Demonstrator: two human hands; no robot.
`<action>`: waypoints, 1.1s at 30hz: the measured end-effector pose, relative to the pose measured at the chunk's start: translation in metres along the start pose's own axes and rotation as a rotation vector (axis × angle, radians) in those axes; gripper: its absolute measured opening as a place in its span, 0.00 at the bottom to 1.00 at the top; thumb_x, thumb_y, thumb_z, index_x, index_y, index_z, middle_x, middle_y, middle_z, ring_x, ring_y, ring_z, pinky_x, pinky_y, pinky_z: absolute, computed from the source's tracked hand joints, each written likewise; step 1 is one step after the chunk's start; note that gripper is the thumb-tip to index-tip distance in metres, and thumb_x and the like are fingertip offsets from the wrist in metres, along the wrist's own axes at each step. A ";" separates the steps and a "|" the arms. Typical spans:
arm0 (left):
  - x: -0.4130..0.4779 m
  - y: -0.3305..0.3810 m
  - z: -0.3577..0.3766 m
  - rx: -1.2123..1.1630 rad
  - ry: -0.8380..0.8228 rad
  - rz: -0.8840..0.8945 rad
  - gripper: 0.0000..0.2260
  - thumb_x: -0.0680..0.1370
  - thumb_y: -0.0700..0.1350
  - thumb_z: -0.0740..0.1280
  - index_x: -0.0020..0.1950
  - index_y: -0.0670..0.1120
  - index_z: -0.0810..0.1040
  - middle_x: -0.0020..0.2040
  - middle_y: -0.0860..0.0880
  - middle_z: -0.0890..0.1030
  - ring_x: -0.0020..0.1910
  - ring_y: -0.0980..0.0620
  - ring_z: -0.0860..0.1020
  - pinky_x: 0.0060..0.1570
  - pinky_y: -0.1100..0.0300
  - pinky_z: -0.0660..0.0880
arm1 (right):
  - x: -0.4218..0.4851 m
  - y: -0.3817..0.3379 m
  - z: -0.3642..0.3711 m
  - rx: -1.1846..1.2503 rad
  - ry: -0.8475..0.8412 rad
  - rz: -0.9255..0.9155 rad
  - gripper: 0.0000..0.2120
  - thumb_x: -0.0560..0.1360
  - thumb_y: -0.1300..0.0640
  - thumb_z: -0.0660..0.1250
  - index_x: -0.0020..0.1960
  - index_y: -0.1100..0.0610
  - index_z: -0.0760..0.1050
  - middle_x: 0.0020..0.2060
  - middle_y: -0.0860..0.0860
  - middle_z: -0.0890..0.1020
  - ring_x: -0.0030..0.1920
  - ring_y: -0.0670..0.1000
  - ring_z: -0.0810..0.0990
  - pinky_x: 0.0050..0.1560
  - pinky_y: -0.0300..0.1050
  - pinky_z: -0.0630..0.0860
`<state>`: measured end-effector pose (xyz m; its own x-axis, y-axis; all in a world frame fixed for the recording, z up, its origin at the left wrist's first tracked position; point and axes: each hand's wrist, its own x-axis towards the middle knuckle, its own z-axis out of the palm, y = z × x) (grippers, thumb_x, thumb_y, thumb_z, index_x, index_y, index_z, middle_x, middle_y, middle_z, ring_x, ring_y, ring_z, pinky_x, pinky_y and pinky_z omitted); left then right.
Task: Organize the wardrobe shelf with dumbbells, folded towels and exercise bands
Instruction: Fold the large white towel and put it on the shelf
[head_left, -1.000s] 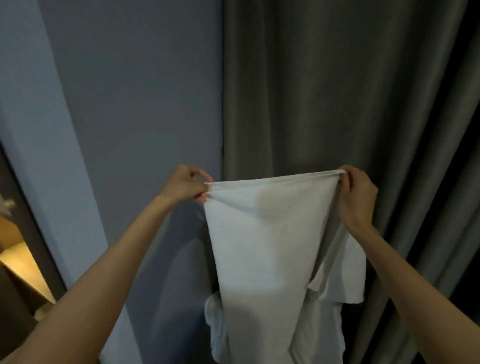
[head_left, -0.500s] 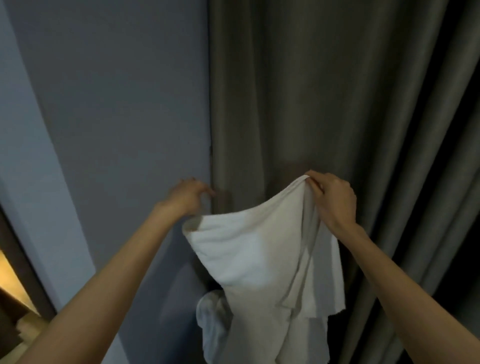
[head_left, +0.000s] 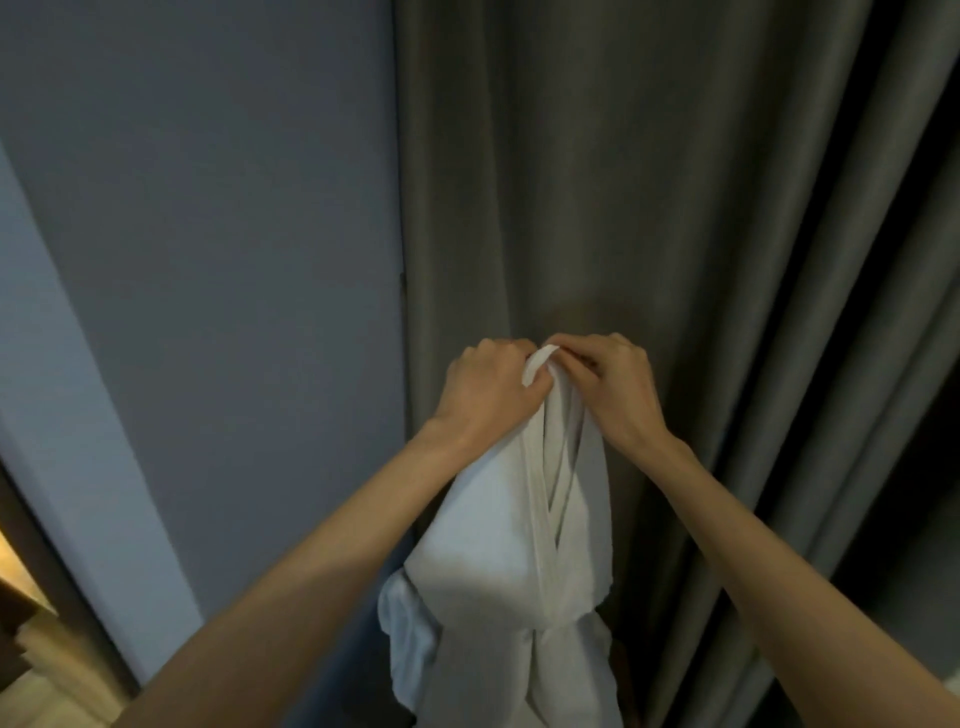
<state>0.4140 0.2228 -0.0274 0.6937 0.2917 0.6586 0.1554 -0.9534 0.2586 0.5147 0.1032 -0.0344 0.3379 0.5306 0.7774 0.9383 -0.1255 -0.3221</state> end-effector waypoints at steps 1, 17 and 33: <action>0.001 0.000 -0.001 0.010 0.006 0.001 0.13 0.78 0.52 0.60 0.50 0.47 0.81 0.47 0.44 0.83 0.47 0.41 0.80 0.43 0.53 0.74 | -0.002 0.001 0.000 0.044 -0.005 0.018 0.06 0.77 0.59 0.67 0.52 0.52 0.81 0.44 0.52 0.84 0.42 0.46 0.81 0.50 0.40 0.75; 0.003 -0.042 0.003 0.081 -0.023 -0.178 0.13 0.79 0.47 0.59 0.52 0.44 0.81 0.48 0.41 0.83 0.48 0.37 0.78 0.46 0.49 0.76 | -0.060 0.046 0.004 -0.223 -0.275 0.399 0.06 0.75 0.61 0.66 0.50 0.55 0.72 0.44 0.54 0.81 0.43 0.56 0.79 0.43 0.51 0.76; 0.005 -0.061 0.021 -0.509 -0.053 -0.573 0.04 0.77 0.41 0.62 0.44 0.47 0.75 0.46 0.43 0.81 0.49 0.41 0.80 0.47 0.44 0.80 | -0.134 0.060 0.051 -0.072 -0.548 0.354 0.18 0.74 0.73 0.57 0.49 0.56 0.80 0.50 0.53 0.78 0.50 0.52 0.78 0.53 0.43 0.74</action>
<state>0.4232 0.2811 -0.0549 0.6374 0.7130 0.2922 0.1664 -0.4975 0.8513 0.5222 0.0668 -0.1855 0.5582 0.7952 0.2369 0.7865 -0.4162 -0.4562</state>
